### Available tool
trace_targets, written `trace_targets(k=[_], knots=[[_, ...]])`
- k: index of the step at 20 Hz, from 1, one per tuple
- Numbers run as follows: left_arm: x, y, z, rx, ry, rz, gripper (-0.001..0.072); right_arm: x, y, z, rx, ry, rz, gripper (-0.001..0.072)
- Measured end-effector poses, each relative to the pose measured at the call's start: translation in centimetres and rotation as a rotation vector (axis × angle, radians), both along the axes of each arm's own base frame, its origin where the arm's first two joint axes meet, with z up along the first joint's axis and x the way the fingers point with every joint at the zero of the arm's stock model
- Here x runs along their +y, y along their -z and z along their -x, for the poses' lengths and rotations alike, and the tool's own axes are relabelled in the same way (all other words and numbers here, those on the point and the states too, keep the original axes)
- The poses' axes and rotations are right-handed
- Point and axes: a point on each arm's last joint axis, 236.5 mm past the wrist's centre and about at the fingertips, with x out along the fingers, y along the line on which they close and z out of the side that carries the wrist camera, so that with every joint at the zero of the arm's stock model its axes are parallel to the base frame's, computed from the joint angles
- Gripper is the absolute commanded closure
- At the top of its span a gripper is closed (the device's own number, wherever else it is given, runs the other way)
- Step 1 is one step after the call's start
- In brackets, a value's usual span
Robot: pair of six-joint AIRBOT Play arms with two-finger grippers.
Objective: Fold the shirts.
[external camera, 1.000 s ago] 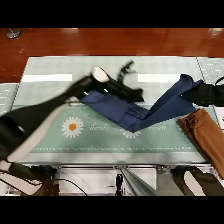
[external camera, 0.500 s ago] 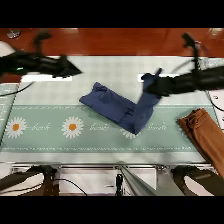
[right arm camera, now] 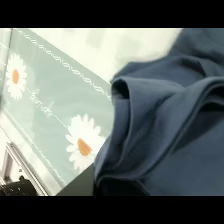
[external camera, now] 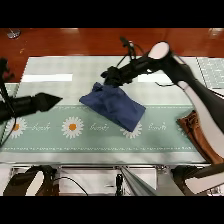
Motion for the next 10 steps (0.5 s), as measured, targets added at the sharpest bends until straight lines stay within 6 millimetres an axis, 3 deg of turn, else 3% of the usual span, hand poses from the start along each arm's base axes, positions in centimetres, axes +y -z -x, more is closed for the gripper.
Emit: trace_targets(k=[1, 3, 7, 10], knots=[[-0.1, 0.7, 0.7, 0.009, -0.006, 0.003, 0.0684, 0.9, 0.7, -0.4, 0.011, -0.006, -0.005, 0.0663], [-0.1, 2.0, 1.4, 0.027, -0.019, 0.009, 0.0684, 2.4, 1.7, -1.0, 0.044, -0.006, -0.023, 0.0085], [0.1, 3.1, 1.7, 0.041, -0.042, 0.015, 0.0684, 3.1, 2.0, -1.9, 0.058, -0.003, -0.050, 0.0076], [0.2, 3.3, 1.7, 0.042, -0.052, 0.017, 0.0684, -0.2, 0.0, -2.8, 0.059, 0.005, -0.051, 0.0079]])
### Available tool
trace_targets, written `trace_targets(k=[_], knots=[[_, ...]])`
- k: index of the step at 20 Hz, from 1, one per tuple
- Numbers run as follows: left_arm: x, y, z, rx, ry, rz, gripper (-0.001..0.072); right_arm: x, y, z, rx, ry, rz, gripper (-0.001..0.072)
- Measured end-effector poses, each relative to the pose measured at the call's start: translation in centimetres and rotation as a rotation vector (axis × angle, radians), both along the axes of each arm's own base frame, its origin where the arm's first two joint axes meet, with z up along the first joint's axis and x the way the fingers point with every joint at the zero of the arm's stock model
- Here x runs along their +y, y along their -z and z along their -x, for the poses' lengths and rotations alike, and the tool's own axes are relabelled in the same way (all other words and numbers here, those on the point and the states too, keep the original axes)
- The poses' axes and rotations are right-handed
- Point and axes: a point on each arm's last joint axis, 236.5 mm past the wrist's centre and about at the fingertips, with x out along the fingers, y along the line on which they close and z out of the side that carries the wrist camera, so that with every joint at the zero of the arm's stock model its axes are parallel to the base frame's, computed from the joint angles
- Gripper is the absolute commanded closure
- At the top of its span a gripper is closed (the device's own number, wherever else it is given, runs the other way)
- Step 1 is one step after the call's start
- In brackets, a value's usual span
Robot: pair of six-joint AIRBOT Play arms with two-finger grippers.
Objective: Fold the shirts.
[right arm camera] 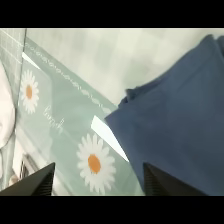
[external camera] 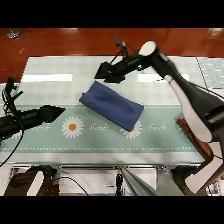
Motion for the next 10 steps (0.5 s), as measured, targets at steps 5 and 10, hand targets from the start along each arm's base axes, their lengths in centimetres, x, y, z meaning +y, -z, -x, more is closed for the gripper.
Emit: trace_targets(k=[5, 10], knots=[[0.0, 0.1, 0.1, 0.006, -0.001, 0.003, 0.0683, -13.6, -1.7, 3.4, -0.009, -0.026, 0.347, 0.0078], [0.0, 0.2, 0.1, 0.007, 0.000, 0.003, 0.0683, -25.5, -2.3, 9.3, -0.055, 0.332, 0.533, 0.0077]])
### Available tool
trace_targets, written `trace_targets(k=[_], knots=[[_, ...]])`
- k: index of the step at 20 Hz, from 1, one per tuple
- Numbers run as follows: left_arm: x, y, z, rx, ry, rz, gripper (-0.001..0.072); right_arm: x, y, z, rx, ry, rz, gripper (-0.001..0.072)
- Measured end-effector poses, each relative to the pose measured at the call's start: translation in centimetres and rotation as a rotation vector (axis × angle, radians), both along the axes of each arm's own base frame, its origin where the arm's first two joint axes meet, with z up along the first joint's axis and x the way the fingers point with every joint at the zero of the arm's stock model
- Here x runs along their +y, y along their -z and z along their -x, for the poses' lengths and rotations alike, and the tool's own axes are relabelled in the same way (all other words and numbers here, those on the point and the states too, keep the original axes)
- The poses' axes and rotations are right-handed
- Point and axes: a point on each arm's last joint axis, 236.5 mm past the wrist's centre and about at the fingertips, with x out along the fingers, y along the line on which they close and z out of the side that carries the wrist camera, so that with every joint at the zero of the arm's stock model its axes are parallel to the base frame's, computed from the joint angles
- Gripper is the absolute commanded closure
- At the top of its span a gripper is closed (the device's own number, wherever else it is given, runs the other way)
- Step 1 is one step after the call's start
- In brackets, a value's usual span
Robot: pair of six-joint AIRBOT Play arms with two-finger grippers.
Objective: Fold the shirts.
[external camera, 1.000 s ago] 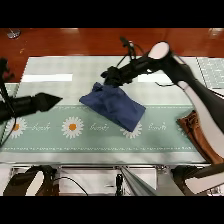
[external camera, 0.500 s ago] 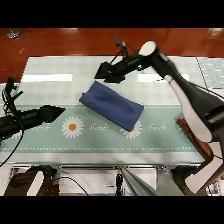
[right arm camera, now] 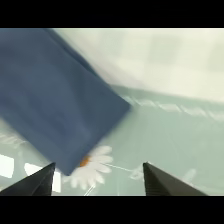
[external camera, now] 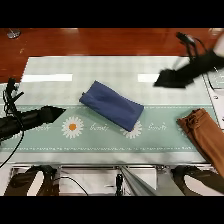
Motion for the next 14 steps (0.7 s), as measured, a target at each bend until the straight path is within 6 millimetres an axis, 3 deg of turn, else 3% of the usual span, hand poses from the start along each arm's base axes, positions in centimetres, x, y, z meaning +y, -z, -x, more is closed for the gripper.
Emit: trace_targets(k=[2, 5, 8, 14], knots=[[0.1, 0.0, -0.1, -0.003, -0.003, -0.001, 0.0683, -1.8, 3.2, 3.1, 0.001, 0.160, -0.007, 0.0077], [0.3, 0.1, -0.5, -0.005, -0.017, -0.003, 0.0682, 1.2, 8.4, 6.6, 0.058, 0.292, -0.188, 0.0078], [0.4, 0.8, -0.8, 0.022, -0.019, 0.001, 0.0683, 4.7, 11.6, 7.4, 0.119, 0.339, -0.338, 0.0078], [0.4, 1.9, -1.0, 0.066, -0.013, 0.007, 0.0683, 8.3, 16.8, 6.6, 0.273, 0.340, -0.428, 0.0085]])
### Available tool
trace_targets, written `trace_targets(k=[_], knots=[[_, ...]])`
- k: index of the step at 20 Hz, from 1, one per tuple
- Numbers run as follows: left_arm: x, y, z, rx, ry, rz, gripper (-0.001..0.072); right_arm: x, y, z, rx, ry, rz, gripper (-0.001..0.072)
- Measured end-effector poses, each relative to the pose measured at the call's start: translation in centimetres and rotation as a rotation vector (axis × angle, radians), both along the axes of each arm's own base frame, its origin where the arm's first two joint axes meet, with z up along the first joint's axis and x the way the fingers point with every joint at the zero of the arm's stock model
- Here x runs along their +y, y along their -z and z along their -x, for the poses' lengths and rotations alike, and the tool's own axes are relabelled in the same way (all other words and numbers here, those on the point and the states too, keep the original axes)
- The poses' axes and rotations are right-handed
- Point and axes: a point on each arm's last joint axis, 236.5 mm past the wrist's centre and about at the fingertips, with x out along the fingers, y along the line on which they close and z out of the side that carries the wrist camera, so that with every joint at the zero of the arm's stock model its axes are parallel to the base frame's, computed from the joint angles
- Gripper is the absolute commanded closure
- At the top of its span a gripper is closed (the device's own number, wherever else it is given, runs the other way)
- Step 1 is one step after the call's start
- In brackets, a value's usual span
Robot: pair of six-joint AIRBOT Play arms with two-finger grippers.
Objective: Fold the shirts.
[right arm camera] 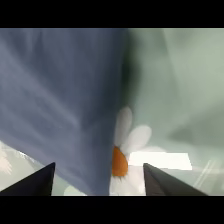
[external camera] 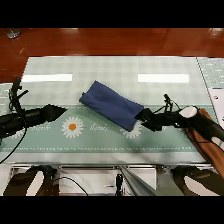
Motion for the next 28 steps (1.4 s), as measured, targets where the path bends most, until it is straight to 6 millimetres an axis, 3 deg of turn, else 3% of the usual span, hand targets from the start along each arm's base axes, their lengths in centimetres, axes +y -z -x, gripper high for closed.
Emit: trace_targets(k=[2, 3, 4, 5, 6, 8, 11, 13, 16, 19, 22, 25, 28], knots=[[0.0, 0.1, 0.0, 0.004, 0.000, 0.001, 0.0683, 1.1, 0.8, -0.6, 0.025, -0.018, -0.025, 0.0098], [0.0, 0.1, 0.0, 0.005, 0.001, 0.001, 0.0683, 1.8, 1.0, -0.7, 0.038, -0.036, -0.040, 0.0193], [0.0, 0.2, 0.0, 0.007, 0.000, 0.001, 0.0683, 2.3, 1.2, -1.0, 0.037, -0.058, -0.039, 0.0326], [0.0, 0.2, 0.0, 0.008, 0.000, 0.002, 0.0682, 2.8, 1.4, -1.5, 0.027, -0.081, -0.033, 0.0582], [0.0, 0.2, 0.0, 0.008, 0.000, 0.001, 0.0683, 3.4, 1.1, -2.2, 0.010, -0.097, -0.036, 0.0680], [0.0, 0.2, 0.0, 0.008, 0.000, 0.002, 0.0683, 4.5, -0.1, -4.0, -0.052, -0.144, -0.047, 0.0681], [0.0, 0.2, 0.0, 0.008, 0.002, 0.002, 0.0683, 5.8, -4.4, -7.5, -0.189, -0.255, -0.044, 0.0680], [0.0, 0.2, 0.0, 0.009, 0.001, 0.002, 0.0683, 6.0, -8.2, -9.8, -0.282, -0.329, -0.004, 0.0681], [0.0, 0.2, 0.0, 0.009, 0.001, 0.002, 0.0683, 5.6, -16.5, -13.9, -0.457, -0.371, 0.054, 0.0680], [0.0, 0.2, 0.0, 0.009, 0.003, 0.002, 0.0683, 2.8, -24.1, -16.2, -0.568, -0.356, 0.124, 0.0680], [-0.1, 0.2, 0.1, 0.013, 0.007, 0.003, 0.0683, -2.7, -29.0, -16.1, -0.577, -0.318, 0.205, 0.0680], [-0.1, 0.2, 0.2, 0.014, 0.009, 0.003, 0.0683, -9.4, -31.5, -14.2, -0.528, -0.246, 0.297, 0.0680], [-0.1, 0.2, 0.1, 0.013, 0.007, 0.002, 0.0683, -16.8, -32.3, -11.3, -0.433, -0.132, 0.387, 0.0680]])
